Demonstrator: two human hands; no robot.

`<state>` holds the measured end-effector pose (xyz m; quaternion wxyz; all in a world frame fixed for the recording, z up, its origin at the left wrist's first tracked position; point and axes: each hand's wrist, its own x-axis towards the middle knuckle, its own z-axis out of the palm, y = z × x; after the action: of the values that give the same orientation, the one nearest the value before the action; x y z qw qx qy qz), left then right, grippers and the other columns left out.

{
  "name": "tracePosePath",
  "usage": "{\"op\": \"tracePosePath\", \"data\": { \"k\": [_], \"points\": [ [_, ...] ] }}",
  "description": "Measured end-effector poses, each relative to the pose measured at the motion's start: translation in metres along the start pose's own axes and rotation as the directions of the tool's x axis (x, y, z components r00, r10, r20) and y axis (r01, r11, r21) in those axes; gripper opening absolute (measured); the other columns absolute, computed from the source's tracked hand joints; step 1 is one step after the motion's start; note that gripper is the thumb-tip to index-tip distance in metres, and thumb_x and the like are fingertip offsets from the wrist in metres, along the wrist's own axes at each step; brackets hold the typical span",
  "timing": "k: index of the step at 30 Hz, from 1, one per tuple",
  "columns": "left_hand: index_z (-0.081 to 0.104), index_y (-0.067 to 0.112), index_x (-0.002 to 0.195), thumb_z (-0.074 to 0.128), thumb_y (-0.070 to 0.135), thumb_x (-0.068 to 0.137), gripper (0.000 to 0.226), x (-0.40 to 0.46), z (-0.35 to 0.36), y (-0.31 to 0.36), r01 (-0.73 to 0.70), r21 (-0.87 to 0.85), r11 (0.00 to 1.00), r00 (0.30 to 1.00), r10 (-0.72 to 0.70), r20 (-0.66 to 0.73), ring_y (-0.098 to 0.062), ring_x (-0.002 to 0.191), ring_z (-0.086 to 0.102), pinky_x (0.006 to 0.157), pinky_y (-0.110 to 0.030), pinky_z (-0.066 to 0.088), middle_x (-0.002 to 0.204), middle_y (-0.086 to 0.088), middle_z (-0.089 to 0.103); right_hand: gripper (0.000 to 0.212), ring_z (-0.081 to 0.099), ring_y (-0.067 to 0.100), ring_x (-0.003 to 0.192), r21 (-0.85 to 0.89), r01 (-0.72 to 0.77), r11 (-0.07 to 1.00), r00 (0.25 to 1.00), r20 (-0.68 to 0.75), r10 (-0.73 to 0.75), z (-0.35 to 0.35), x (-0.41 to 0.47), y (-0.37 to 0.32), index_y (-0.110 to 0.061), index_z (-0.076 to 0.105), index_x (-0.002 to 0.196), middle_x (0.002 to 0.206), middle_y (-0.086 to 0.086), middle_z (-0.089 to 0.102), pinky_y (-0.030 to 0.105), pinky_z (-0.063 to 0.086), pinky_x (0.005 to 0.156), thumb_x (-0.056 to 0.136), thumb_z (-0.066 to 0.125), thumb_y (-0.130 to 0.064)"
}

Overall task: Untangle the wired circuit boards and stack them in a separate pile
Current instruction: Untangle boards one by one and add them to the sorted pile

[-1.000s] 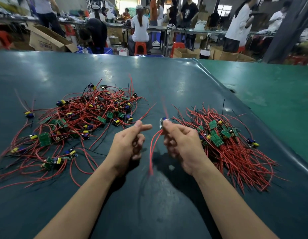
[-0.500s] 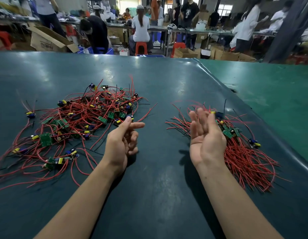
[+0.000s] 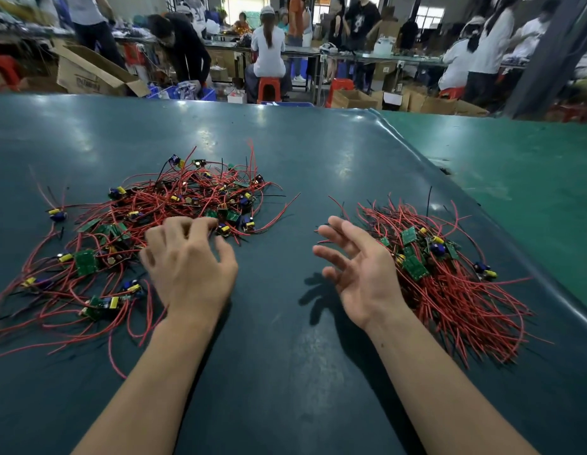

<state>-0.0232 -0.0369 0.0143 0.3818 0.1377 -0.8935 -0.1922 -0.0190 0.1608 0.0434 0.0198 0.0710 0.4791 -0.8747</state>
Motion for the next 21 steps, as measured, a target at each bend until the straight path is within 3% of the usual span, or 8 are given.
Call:
{"op": "tracePosePath", "data": {
  "k": [3, 5, 8, 11, 14, 17, 21],
  "points": [
    [0.055, 0.014, 0.129, 0.061, 0.031, 0.088, 0.045, 0.011, -0.003, -0.015, 0.229, 0.199, 0.953, 0.945, -0.267, 0.188, -0.037, 0.125, 0.035, 0.098, -0.049, 0.032, 0.133, -0.018, 0.047, 0.018, 0.066, 0.014, 0.059, -0.065, -0.017, 0.998, 0.999, 0.044, 0.02, 0.001, -0.001, 0.002, -0.014, 0.07, 0.101, 0.088, 0.0, 0.074, 0.02, 0.041, 0.041, 0.095, 0.055, -0.022],
    [0.058, 0.014, 0.126, 0.056, 0.034, 0.093, 0.039, 0.013, -0.001, -0.019, 0.238, 0.289, 0.927, 0.908, -0.318, 0.271, -0.037, 0.125, 0.035, 0.098, -0.048, 0.032, 0.134, -0.016, 0.047, 0.017, 0.062, 0.012, 0.055, -0.111, -0.026, 0.994, 0.996, 0.077, 0.034, 0.002, -0.001, 0.004, -0.015, 0.07, 0.097, 0.084, 0.0, 0.072, 0.02, 0.039, 0.041, 0.094, 0.055, -0.022],
    [0.066, 0.018, 0.117, 0.057, 0.029, 0.095, 0.026, 0.016, 0.0, -0.022, 0.273, 0.266, 0.925, 0.909, -0.338, 0.243, -0.036, 0.12, 0.043, 0.096, -0.049, 0.034, 0.127, -0.013, 0.055, 0.018, 0.059, 0.011, 0.055, -0.156, -0.037, 0.987, 0.991, 0.124, 0.057, 0.002, -0.001, 0.006, -0.015, 0.07, 0.097, 0.083, 0.0, 0.071, 0.02, 0.037, 0.042, 0.094, 0.054, -0.021],
    [0.055, 0.013, 0.123, 0.061, 0.023, 0.092, 0.033, 0.019, -0.001, -0.024, 0.338, 0.187, 0.922, 0.906, -0.373, 0.201, -0.04, 0.115, 0.052, 0.096, -0.049, 0.037, 0.122, -0.016, 0.062, 0.017, 0.059, 0.012, 0.055, -0.173, -0.046, 0.984, 0.987, 0.142, 0.071, 0.001, 0.0, 0.007, -0.015, 0.07, 0.098, 0.082, 0.001, 0.071, 0.02, 0.037, 0.041, 0.093, 0.055, -0.019],
    [0.05, 0.011, 0.125, 0.065, 0.027, 0.089, 0.042, 0.017, -0.001, -0.024, 0.313, 0.177, 0.933, 0.908, -0.348, 0.231, -0.043, 0.113, 0.053, 0.096, -0.049, 0.039, 0.121, -0.019, 0.061, 0.017, 0.058, 0.012, 0.055, -0.168, -0.045, 0.985, 0.987, 0.147, 0.07, 0.0, 0.001, 0.007, -0.016, 0.071, 0.097, 0.079, 0.0, 0.07, 0.02, 0.037, 0.041, 0.092, 0.055, -0.018],
    [0.056, 0.01, 0.125, 0.063, 0.023, 0.09, 0.037, 0.014, -0.001, -0.023, 0.258, 0.203, 0.944, 0.913, -0.308, 0.27, -0.042, 0.11, 0.055, 0.095, -0.048, 0.042, 0.116, -0.022, 0.062, 0.017, 0.057, 0.012, 0.055, -0.168, -0.044, 0.985, 0.985, 0.156, 0.07, -0.002, 0.001, 0.008, -0.016, 0.072, 0.095, 0.078, 0.0, 0.069, 0.02, 0.036, 0.042, 0.092, 0.055, -0.017],
    [0.064, 0.012, 0.109, 0.07, 0.014, 0.085, 0.025, 0.012, -0.008, -0.015, 0.175, 0.077, 0.982, 0.98, -0.181, 0.079, -0.04, 0.099, 0.058, 0.087, -0.046, 0.038, 0.102, -0.015, 0.069, 0.017, 0.056, 0.012, 0.053, -0.175, -0.045, 0.984, 0.987, 0.147, 0.071, -0.002, 0.003, 0.009, -0.013, 0.07, 0.097, 0.076, 0.001, 0.068, 0.02, 0.035, 0.042, 0.092, 0.054, -0.016]
  ]
}}
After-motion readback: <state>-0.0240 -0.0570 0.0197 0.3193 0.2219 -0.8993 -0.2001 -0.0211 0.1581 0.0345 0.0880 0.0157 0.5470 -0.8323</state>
